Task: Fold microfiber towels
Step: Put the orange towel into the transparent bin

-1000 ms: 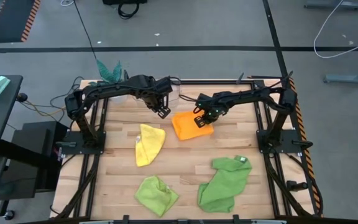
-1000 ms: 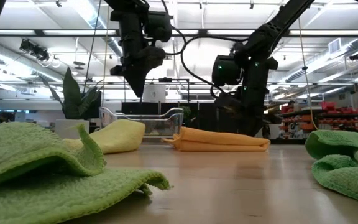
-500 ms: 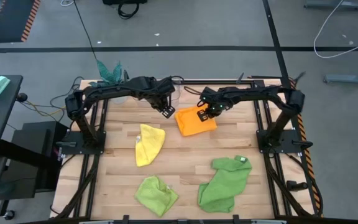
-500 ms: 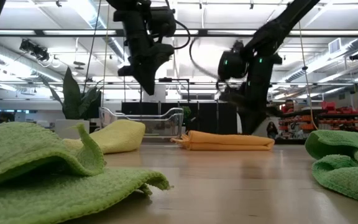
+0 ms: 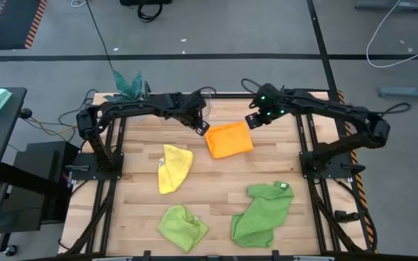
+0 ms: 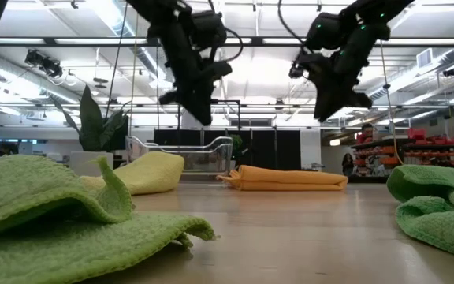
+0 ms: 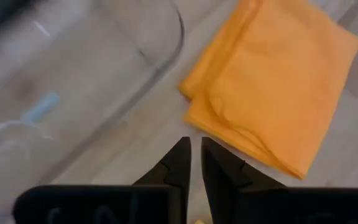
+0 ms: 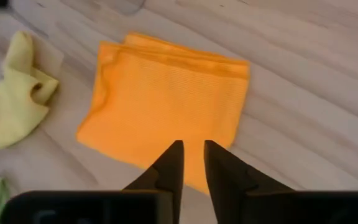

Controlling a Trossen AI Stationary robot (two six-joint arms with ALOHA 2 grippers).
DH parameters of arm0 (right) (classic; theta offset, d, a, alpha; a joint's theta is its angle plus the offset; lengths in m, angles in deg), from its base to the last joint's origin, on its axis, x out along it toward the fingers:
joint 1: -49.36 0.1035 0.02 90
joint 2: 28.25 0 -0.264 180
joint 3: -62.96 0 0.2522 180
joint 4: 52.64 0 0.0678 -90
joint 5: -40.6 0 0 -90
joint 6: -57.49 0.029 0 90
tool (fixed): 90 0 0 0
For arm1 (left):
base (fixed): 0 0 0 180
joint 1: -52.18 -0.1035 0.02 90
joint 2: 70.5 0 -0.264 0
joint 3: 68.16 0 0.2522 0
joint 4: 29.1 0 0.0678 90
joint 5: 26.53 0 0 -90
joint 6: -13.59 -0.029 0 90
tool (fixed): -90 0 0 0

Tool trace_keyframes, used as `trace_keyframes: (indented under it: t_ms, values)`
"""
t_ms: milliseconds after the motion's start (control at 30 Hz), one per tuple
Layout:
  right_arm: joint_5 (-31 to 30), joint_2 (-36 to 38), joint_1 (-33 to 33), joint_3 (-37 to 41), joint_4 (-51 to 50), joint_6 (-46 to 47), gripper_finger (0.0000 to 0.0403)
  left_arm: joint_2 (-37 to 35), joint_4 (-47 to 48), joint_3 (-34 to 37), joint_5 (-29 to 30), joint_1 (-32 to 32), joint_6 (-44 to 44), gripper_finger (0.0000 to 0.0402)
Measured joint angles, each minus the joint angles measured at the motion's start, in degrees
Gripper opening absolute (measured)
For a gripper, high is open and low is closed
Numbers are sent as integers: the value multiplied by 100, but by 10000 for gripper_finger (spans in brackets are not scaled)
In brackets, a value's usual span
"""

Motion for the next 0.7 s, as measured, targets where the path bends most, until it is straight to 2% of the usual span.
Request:
trace_keyframes:
  t_ms: [167, 300, 533, 600, 700]
  values:
    - [174, 286, -178, 11, -308, 38, 104, -24, -767, 877, -206, 77, 530, 71]
    - [870, 406, -393, 491, -210, 55, 114, -214, -1208, 1400, -457, 152, 986, 86]
    - [2079, 537, -647, 1758, 1564, 625, 117, -416, -2596, 2234, -777, 436, 1912, 108]
    - [2158, 541, -637, 2016, 2027, 638, 117, -416, -2917, 2429, -798, 523, 2118, 116]
    - [2077, 467, -704, 2271, 2161, 641, 117, -415, -3457, 2660, -797, 618, 2512, 130]
